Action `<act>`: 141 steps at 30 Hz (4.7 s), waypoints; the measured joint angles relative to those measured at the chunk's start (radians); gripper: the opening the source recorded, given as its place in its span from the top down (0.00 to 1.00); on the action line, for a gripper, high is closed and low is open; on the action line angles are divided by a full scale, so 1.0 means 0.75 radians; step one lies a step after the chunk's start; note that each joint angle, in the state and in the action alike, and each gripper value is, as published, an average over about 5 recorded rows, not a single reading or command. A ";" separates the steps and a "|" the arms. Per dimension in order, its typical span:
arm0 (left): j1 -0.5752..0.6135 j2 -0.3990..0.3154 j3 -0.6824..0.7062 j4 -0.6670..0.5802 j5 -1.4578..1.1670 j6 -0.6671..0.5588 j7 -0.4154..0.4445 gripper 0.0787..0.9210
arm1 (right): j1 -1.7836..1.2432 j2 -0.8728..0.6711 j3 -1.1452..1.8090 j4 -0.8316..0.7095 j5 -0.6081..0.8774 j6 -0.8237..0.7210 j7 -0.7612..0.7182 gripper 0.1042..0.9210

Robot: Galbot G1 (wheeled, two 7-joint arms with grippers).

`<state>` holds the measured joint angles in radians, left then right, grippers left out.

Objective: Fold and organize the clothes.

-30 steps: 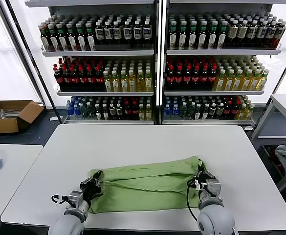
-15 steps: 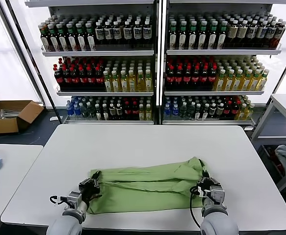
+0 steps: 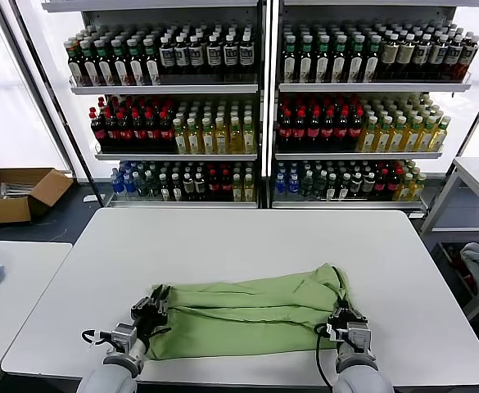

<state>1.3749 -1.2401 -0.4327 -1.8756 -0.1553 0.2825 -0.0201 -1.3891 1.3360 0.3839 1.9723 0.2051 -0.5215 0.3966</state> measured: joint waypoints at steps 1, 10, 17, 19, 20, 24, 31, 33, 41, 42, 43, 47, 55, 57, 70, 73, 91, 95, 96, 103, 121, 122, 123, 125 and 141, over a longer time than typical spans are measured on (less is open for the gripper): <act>0.003 -0.003 0.001 -0.008 0.007 -0.002 -0.001 0.75 | -0.003 -0.001 0.003 0.005 0.002 0.003 -0.002 0.80; 0.038 -0.029 -0.016 -0.104 0.070 -0.011 -0.018 0.42 | -0.023 -0.027 0.045 0.156 0.036 0.055 -0.015 0.49; 0.082 -0.065 -0.047 -0.161 0.086 0.016 -0.051 0.18 | -0.032 -0.043 0.055 0.256 0.043 0.082 -0.012 0.25; 0.095 -0.078 -0.053 -0.165 0.078 0.029 -0.063 0.14 | -0.036 -0.046 0.056 0.270 0.045 0.090 -0.012 0.18; 0.102 -0.085 -0.055 -0.166 0.073 0.036 -0.069 0.13 | -0.039 -0.048 0.056 0.275 0.046 0.094 -0.011 0.16; 0.123 -0.113 -0.058 -0.165 0.043 0.061 -0.089 0.12 | -0.049 -0.058 0.056 0.293 0.050 0.107 -0.012 0.12; 0.133 -0.150 -0.062 -0.143 -0.019 0.097 -0.108 0.12 | -0.057 -0.069 0.057 0.315 0.054 0.118 -0.014 0.12; 0.137 -0.157 -0.063 -0.136 -0.035 0.103 -0.110 0.12 | -0.058 -0.069 0.057 0.318 0.055 0.119 -0.014 0.12; 0.149 -0.173 -0.069 -0.106 -0.090 0.117 -0.110 0.28 | -0.057 -0.070 0.056 0.334 0.056 0.121 -0.014 0.12; 0.149 -0.173 -0.069 -0.103 -0.095 0.119 -0.108 0.31 | -0.056 -0.070 0.056 0.335 0.056 0.120 -0.014 0.12; 0.149 -0.174 -0.070 -0.100 -0.101 0.120 -0.107 0.34 | -0.055 -0.070 0.056 0.337 0.056 0.120 -0.014 0.12; 0.147 -0.173 -0.073 -0.089 -0.123 0.122 -0.102 0.48 | -0.052 -0.070 0.056 0.339 0.055 0.120 -0.013 0.12; 0.145 -0.175 -0.079 -0.069 -0.152 0.111 -0.097 0.75 | -0.036 -0.072 0.056 0.344 0.055 0.116 -0.010 0.12; 0.143 -0.174 -0.083 -0.064 -0.154 0.106 -0.098 0.82 | -0.031 -0.072 0.055 0.345 0.055 0.114 -0.010 0.12; 0.065 -0.046 -0.258 -0.018 -0.165 0.062 -0.124 0.98 | 0.003 -0.076 0.040 0.344 0.056 0.103 -0.004 0.12; 0.038 0.050 -0.358 0.013 -0.176 0.047 -0.117 0.98 | 0.010 -0.070 0.032 0.340 0.056 0.101 -0.001 0.12; 0.036 0.369 -0.591 0.047 -0.215 0.043 -0.078 0.98 | -0.011 -0.059 0.049 0.369 0.034 0.087 0.003 0.12; 0.027 0.310 -0.479 -0.032 -0.197 0.070 -0.089 0.98 | -0.029 -0.052 0.062 0.382 0.025 0.091 0.001 0.12; 0.023 0.292 -0.446 -0.049 -0.189 0.078 -0.092 0.98 | -0.034 -0.050 0.066 0.386 0.023 0.093 0.000 0.12; -0.026 0.156 -0.190 -0.104 -0.103 0.132 -0.106 0.98 | -0.073 -0.036 0.090 0.403 0.009 0.105 0.000 0.12; -0.122 -0.005 0.125 -0.084 0.014 0.173 -0.081 0.98 | -0.147 -0.015 0.091 0.394 -0.023 0.131 -0.006 0.12; -0.130 -0.013 0.130 -0.072 0.019 0.172 -0.079 0.98 | -0.149 -0.014 0.091 0.394 -0.024 0.131 -0.007 0.12; -0.139 -0.019 0.134 -0.060 0.023 0.171 -0.076 0.98 | -0.151 -0.014 0.090 0.395 -0.025 0.131 -0.007 0.12; -0.156 -0.032 0.143 -0.035 0.029 0.169 -0.072 0.98 | -0.153 -0.013 0.087 0.393 -0.027 0.131 -0.007 0.12; -0.197 -0.143 0.242 0.082 -0.120 0.093 -0.077 0.62 | -0.122 0.005 0.047 0.361 -0.043 0.131 -0.007 0.12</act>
<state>1.2274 -1.3473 -0.2514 -1.8139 -0.2453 0.3526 -0.0775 -1.4804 1.3396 0.4193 2.2431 0.1730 -0.4230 0.3912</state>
